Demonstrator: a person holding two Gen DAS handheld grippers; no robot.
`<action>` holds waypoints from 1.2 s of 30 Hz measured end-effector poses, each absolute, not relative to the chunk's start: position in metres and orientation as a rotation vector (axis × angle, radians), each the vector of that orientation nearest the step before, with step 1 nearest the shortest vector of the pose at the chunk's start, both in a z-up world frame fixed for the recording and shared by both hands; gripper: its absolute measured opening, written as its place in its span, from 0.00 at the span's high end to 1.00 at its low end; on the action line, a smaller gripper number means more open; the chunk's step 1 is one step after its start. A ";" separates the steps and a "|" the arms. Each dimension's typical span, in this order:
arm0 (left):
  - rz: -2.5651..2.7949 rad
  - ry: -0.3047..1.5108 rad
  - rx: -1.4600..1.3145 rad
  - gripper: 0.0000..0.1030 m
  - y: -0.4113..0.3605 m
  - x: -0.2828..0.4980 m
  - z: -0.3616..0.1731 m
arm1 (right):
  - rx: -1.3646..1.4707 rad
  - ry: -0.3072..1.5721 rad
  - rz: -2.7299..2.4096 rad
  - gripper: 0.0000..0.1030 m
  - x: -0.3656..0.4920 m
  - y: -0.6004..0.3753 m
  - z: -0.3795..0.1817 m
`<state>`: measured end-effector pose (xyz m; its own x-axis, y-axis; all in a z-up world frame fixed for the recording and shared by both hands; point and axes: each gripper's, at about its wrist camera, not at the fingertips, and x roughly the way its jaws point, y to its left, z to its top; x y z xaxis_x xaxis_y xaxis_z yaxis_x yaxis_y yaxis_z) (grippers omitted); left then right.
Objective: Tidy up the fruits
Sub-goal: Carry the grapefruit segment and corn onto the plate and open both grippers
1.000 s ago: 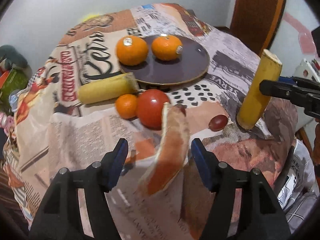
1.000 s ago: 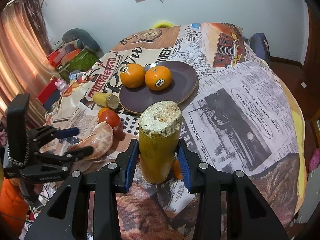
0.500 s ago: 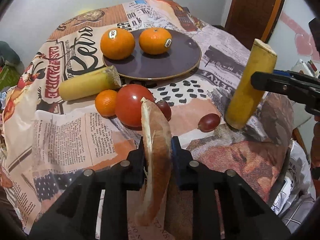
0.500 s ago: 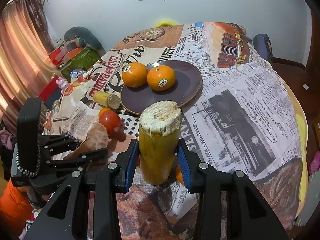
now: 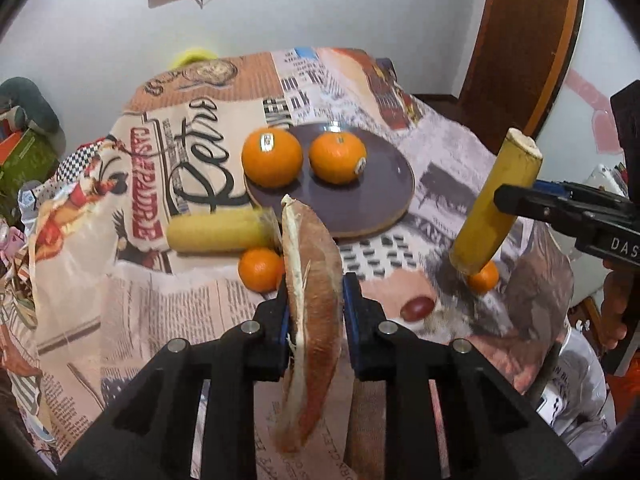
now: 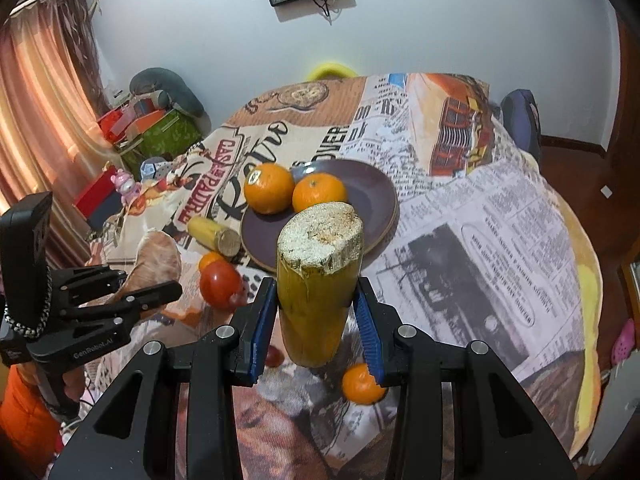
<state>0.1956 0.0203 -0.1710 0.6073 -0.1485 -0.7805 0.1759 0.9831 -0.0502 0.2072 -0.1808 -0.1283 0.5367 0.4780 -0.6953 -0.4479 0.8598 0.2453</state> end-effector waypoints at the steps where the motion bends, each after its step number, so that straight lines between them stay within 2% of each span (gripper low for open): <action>1: -0.187 0.894 0.032 0.78 0.021 0.198 -0.169 | 0.037 0.834 0.551 0.65 0.209 -0.180 -0.126; 19: -0.190 0.799 0.022 0.78 0.015 0.270 -0.143 | 0.012 0.772 0.536 0.65 0.267 -0.172 -0.110; 36: -0.181 0.862 -0.017 0.78 0.012 0.357 -0.176 | -0.062 0.854 0.541 0.65 0.336 -0.151 -0.144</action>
